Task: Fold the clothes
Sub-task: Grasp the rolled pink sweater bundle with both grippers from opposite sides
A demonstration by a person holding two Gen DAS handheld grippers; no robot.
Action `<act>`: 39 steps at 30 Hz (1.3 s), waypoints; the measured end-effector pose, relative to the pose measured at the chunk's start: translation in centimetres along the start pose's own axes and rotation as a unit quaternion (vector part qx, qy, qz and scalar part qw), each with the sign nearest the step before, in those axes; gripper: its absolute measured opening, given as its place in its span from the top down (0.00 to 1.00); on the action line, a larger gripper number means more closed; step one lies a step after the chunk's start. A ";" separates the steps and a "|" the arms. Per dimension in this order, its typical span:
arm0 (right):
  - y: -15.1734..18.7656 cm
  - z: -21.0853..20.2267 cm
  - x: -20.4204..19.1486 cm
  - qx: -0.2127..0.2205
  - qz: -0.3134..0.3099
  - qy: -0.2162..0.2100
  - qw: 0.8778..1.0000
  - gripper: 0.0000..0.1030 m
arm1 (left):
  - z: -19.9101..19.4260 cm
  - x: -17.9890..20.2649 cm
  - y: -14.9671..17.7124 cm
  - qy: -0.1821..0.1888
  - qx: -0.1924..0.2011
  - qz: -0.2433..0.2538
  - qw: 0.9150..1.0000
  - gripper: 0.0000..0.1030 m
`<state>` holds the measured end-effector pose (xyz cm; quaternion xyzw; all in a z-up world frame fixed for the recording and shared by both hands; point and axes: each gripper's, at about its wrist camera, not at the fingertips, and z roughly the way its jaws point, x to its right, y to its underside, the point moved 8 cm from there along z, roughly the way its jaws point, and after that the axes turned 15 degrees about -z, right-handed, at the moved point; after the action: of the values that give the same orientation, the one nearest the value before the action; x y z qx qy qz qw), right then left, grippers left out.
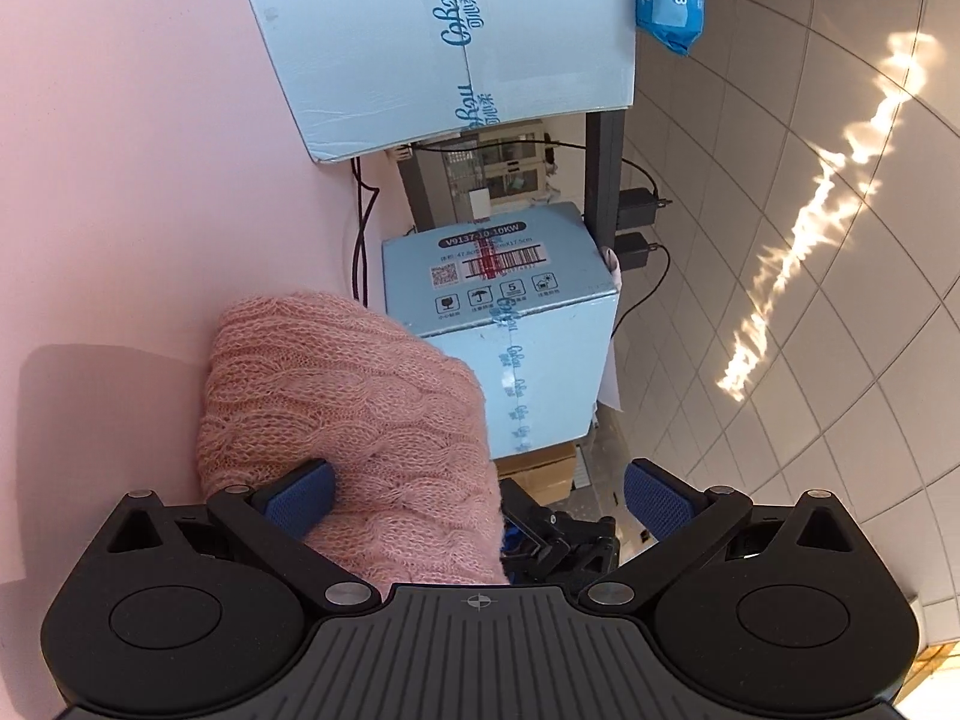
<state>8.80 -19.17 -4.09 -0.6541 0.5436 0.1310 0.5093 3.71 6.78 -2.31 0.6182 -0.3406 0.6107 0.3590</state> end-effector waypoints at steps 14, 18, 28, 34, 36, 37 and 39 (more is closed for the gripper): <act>0.4 4.9 -3.2 -0.042 0.038 -0.046 0.997 0.00 | 0.6 0.2 0.4 -0.017 0.003 0.027 0.999 0.00; 1.3 5.7 -4.6 -0.051 0.014 -0.028 0.998 0.00 | 0.5 0.2 0.3 -0.018 0.007 0.028 0.999 0.00; 1.2 5.0 -4.0 0.016 0.047 -0.015 0.999 0.00 | 0.2 0.1 0.2 -0.013 0.008 0.022 1.000 0.00; 1.0 3.7 -3.2 0.087 0.066 -0.038 0.993 0.00 | 0.1 0.1 0.2 -0.012 0.008 0.021 1.000 0.00; 0.9 3.7 -3.2 0.092 0.062 -0.043 0.993 0.00 | 0.1 0.0 0.2 -0.012 0.009 0.020 1.000 0.00; 0.9 3.7 -3.2 0.091 0.060 -0.044 0.993 0.00 | 0.1 0.0 0.2 -0.012 0.009 0.020 1.000 0.00; 0.7 3.8 -3.3 0.078 0.053 -0.049 0.994 0.00 | 0.0 0.0 0.2 -0.012 0.009 0.019 1.000 0.00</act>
<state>8.42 -14.12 -3.82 -0.5755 0.5603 0.1471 0.5773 3.52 6.65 -2.26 0.6222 -0.3510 0.6131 0.3374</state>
